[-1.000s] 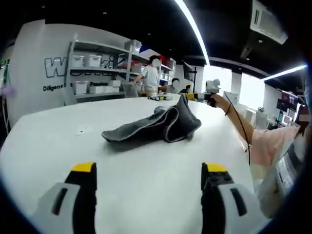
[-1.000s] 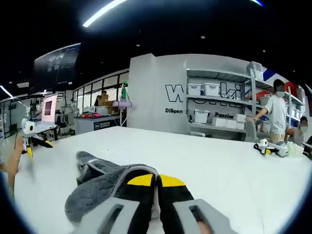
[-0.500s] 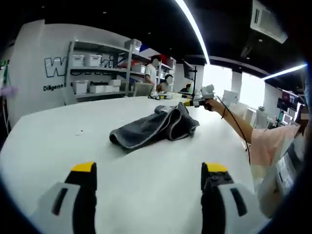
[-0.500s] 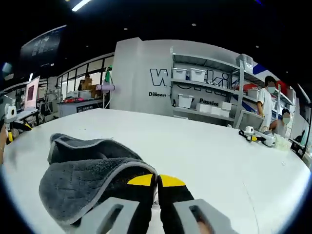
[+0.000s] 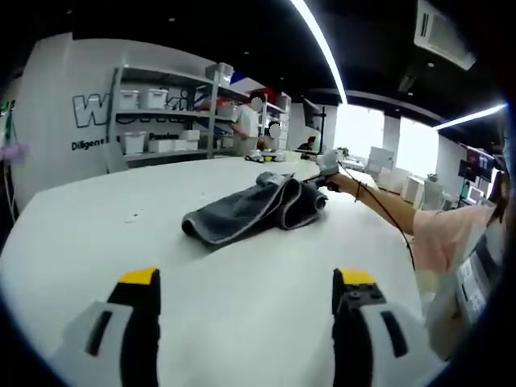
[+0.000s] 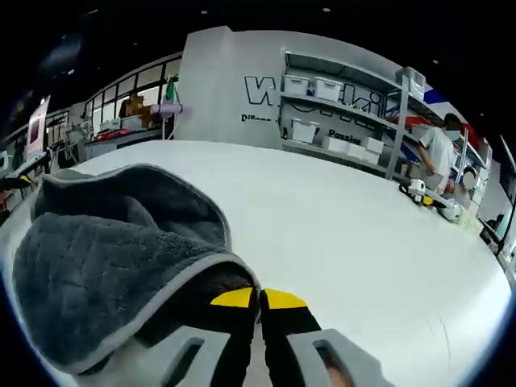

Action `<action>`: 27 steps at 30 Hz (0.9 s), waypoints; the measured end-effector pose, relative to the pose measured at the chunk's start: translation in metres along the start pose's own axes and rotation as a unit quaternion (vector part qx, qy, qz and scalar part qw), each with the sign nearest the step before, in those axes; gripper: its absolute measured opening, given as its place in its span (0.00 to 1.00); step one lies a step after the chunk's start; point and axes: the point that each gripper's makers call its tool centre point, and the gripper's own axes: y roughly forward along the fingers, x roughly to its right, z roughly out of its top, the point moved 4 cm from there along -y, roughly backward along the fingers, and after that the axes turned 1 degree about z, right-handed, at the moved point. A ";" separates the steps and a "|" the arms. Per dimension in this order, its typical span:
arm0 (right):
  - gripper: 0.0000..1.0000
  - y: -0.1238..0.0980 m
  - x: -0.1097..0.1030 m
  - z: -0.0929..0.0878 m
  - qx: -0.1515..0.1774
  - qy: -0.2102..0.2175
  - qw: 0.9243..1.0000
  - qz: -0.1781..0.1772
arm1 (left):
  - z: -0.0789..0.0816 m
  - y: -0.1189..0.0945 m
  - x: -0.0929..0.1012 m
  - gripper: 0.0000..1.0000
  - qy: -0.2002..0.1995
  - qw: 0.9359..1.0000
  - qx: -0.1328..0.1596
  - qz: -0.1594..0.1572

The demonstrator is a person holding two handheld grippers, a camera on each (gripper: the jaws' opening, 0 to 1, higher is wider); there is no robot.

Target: Fold the towel on the table until its edges align and the towel forms a compact rectangular stack.

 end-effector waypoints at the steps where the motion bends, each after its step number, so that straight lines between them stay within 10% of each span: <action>1: 0.03 0.000 0.000 0.000 0.001 0.001 1.000 -0.001 | 0.000 0.000 0.000 0.93 0.000 1.000 0.000 0.000; 13: 0.29 -0.028 -0.004 0.021 0.026 0.017 0.999 -0.008 | -0.002 0.001 -0.001 0.92 0.002 1.000 -0.006 0.001; 22: 0.48 -0.082 0.002 0.036 0.012 -0.069 0.995 -0.064 | -0.002 0.001 0.001 0.92 0.002 1.000 -0.008 0.000; 27: 0.54 -0.103 -0.024 0.039 0.030 -0.075 0.997 -0.016 | -0.004 0.002 0.003 0.92 0.004 1.000 -0.011 -0.002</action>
